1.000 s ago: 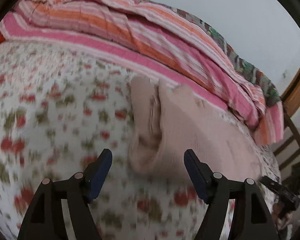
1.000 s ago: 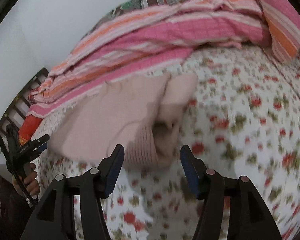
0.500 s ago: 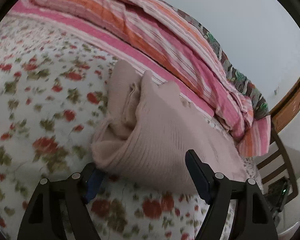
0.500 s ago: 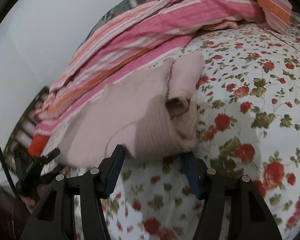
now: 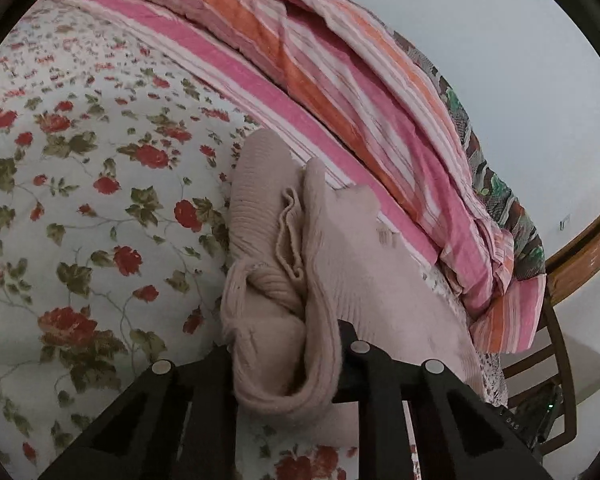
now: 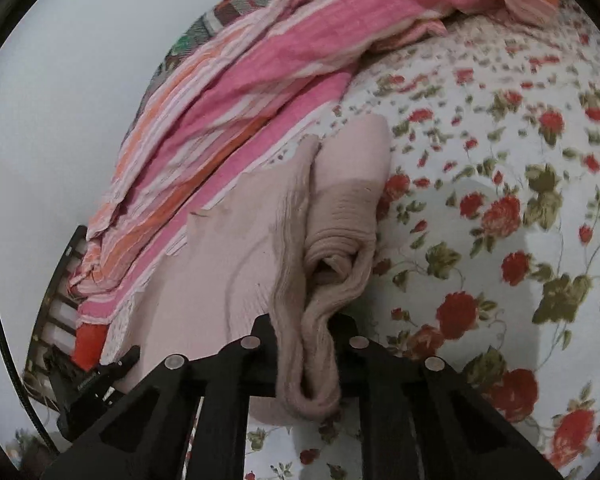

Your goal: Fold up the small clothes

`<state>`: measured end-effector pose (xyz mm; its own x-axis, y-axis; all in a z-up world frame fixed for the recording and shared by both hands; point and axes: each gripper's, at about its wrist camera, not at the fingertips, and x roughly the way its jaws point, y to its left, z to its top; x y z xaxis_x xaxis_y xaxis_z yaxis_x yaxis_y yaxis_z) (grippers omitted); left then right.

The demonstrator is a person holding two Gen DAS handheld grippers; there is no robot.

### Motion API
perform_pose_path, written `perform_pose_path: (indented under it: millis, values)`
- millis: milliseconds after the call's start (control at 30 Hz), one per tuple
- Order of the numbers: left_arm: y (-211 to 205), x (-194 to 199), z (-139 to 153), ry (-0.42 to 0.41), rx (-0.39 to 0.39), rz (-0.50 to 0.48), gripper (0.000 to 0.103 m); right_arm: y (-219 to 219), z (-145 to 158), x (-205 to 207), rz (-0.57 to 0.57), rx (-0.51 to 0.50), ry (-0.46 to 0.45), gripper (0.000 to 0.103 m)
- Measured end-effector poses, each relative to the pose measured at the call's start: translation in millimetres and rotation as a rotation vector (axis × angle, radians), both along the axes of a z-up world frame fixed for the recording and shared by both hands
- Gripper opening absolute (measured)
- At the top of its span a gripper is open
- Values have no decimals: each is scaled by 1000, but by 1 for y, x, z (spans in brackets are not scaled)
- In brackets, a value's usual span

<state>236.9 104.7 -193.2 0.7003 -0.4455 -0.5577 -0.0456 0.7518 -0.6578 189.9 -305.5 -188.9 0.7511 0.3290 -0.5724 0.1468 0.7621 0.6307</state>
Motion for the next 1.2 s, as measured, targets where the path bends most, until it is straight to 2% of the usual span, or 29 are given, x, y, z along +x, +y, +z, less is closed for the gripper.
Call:
perform_pose_path:
  millis: [300,600,633,667,733,800,867,900,1000,1200]
  values:
    - [-6,-53,11,-23,80,-39,16,-2,12,-39,19,-1,-2,9]
    - [-9,-107,13,-36,109,-49,17,4,16,-100,64,-100,-19,10]
    - [-10,-109,13,-31,120,-54,20,7,17,-104,66,-120,-17,13]
    - [-10,-110,13,-25,130,-58,24,8,17,-106,68,-135,-13,22]
    - [-7,-111,16,-14,173,-47,34,11,18,-110,66,-203,7,32]
    - [0,-114,24,-32,236,-11,42,12,28,-116,55,-305,-7,36]
    - [9,-117,35,-84,288,27,60,11,40,-122,30,-385,-40,41]
    - [12,-117,42,-116,309,38,61,9,50,-126,0,-438,-72,43]
    - [12,-102,63,-160,332,9,61,8,71,-122,-21,-497,-125,45]
    - [-30,-50,93,-210,365,-94,61,27,91,-72,18,-502,-142,42]
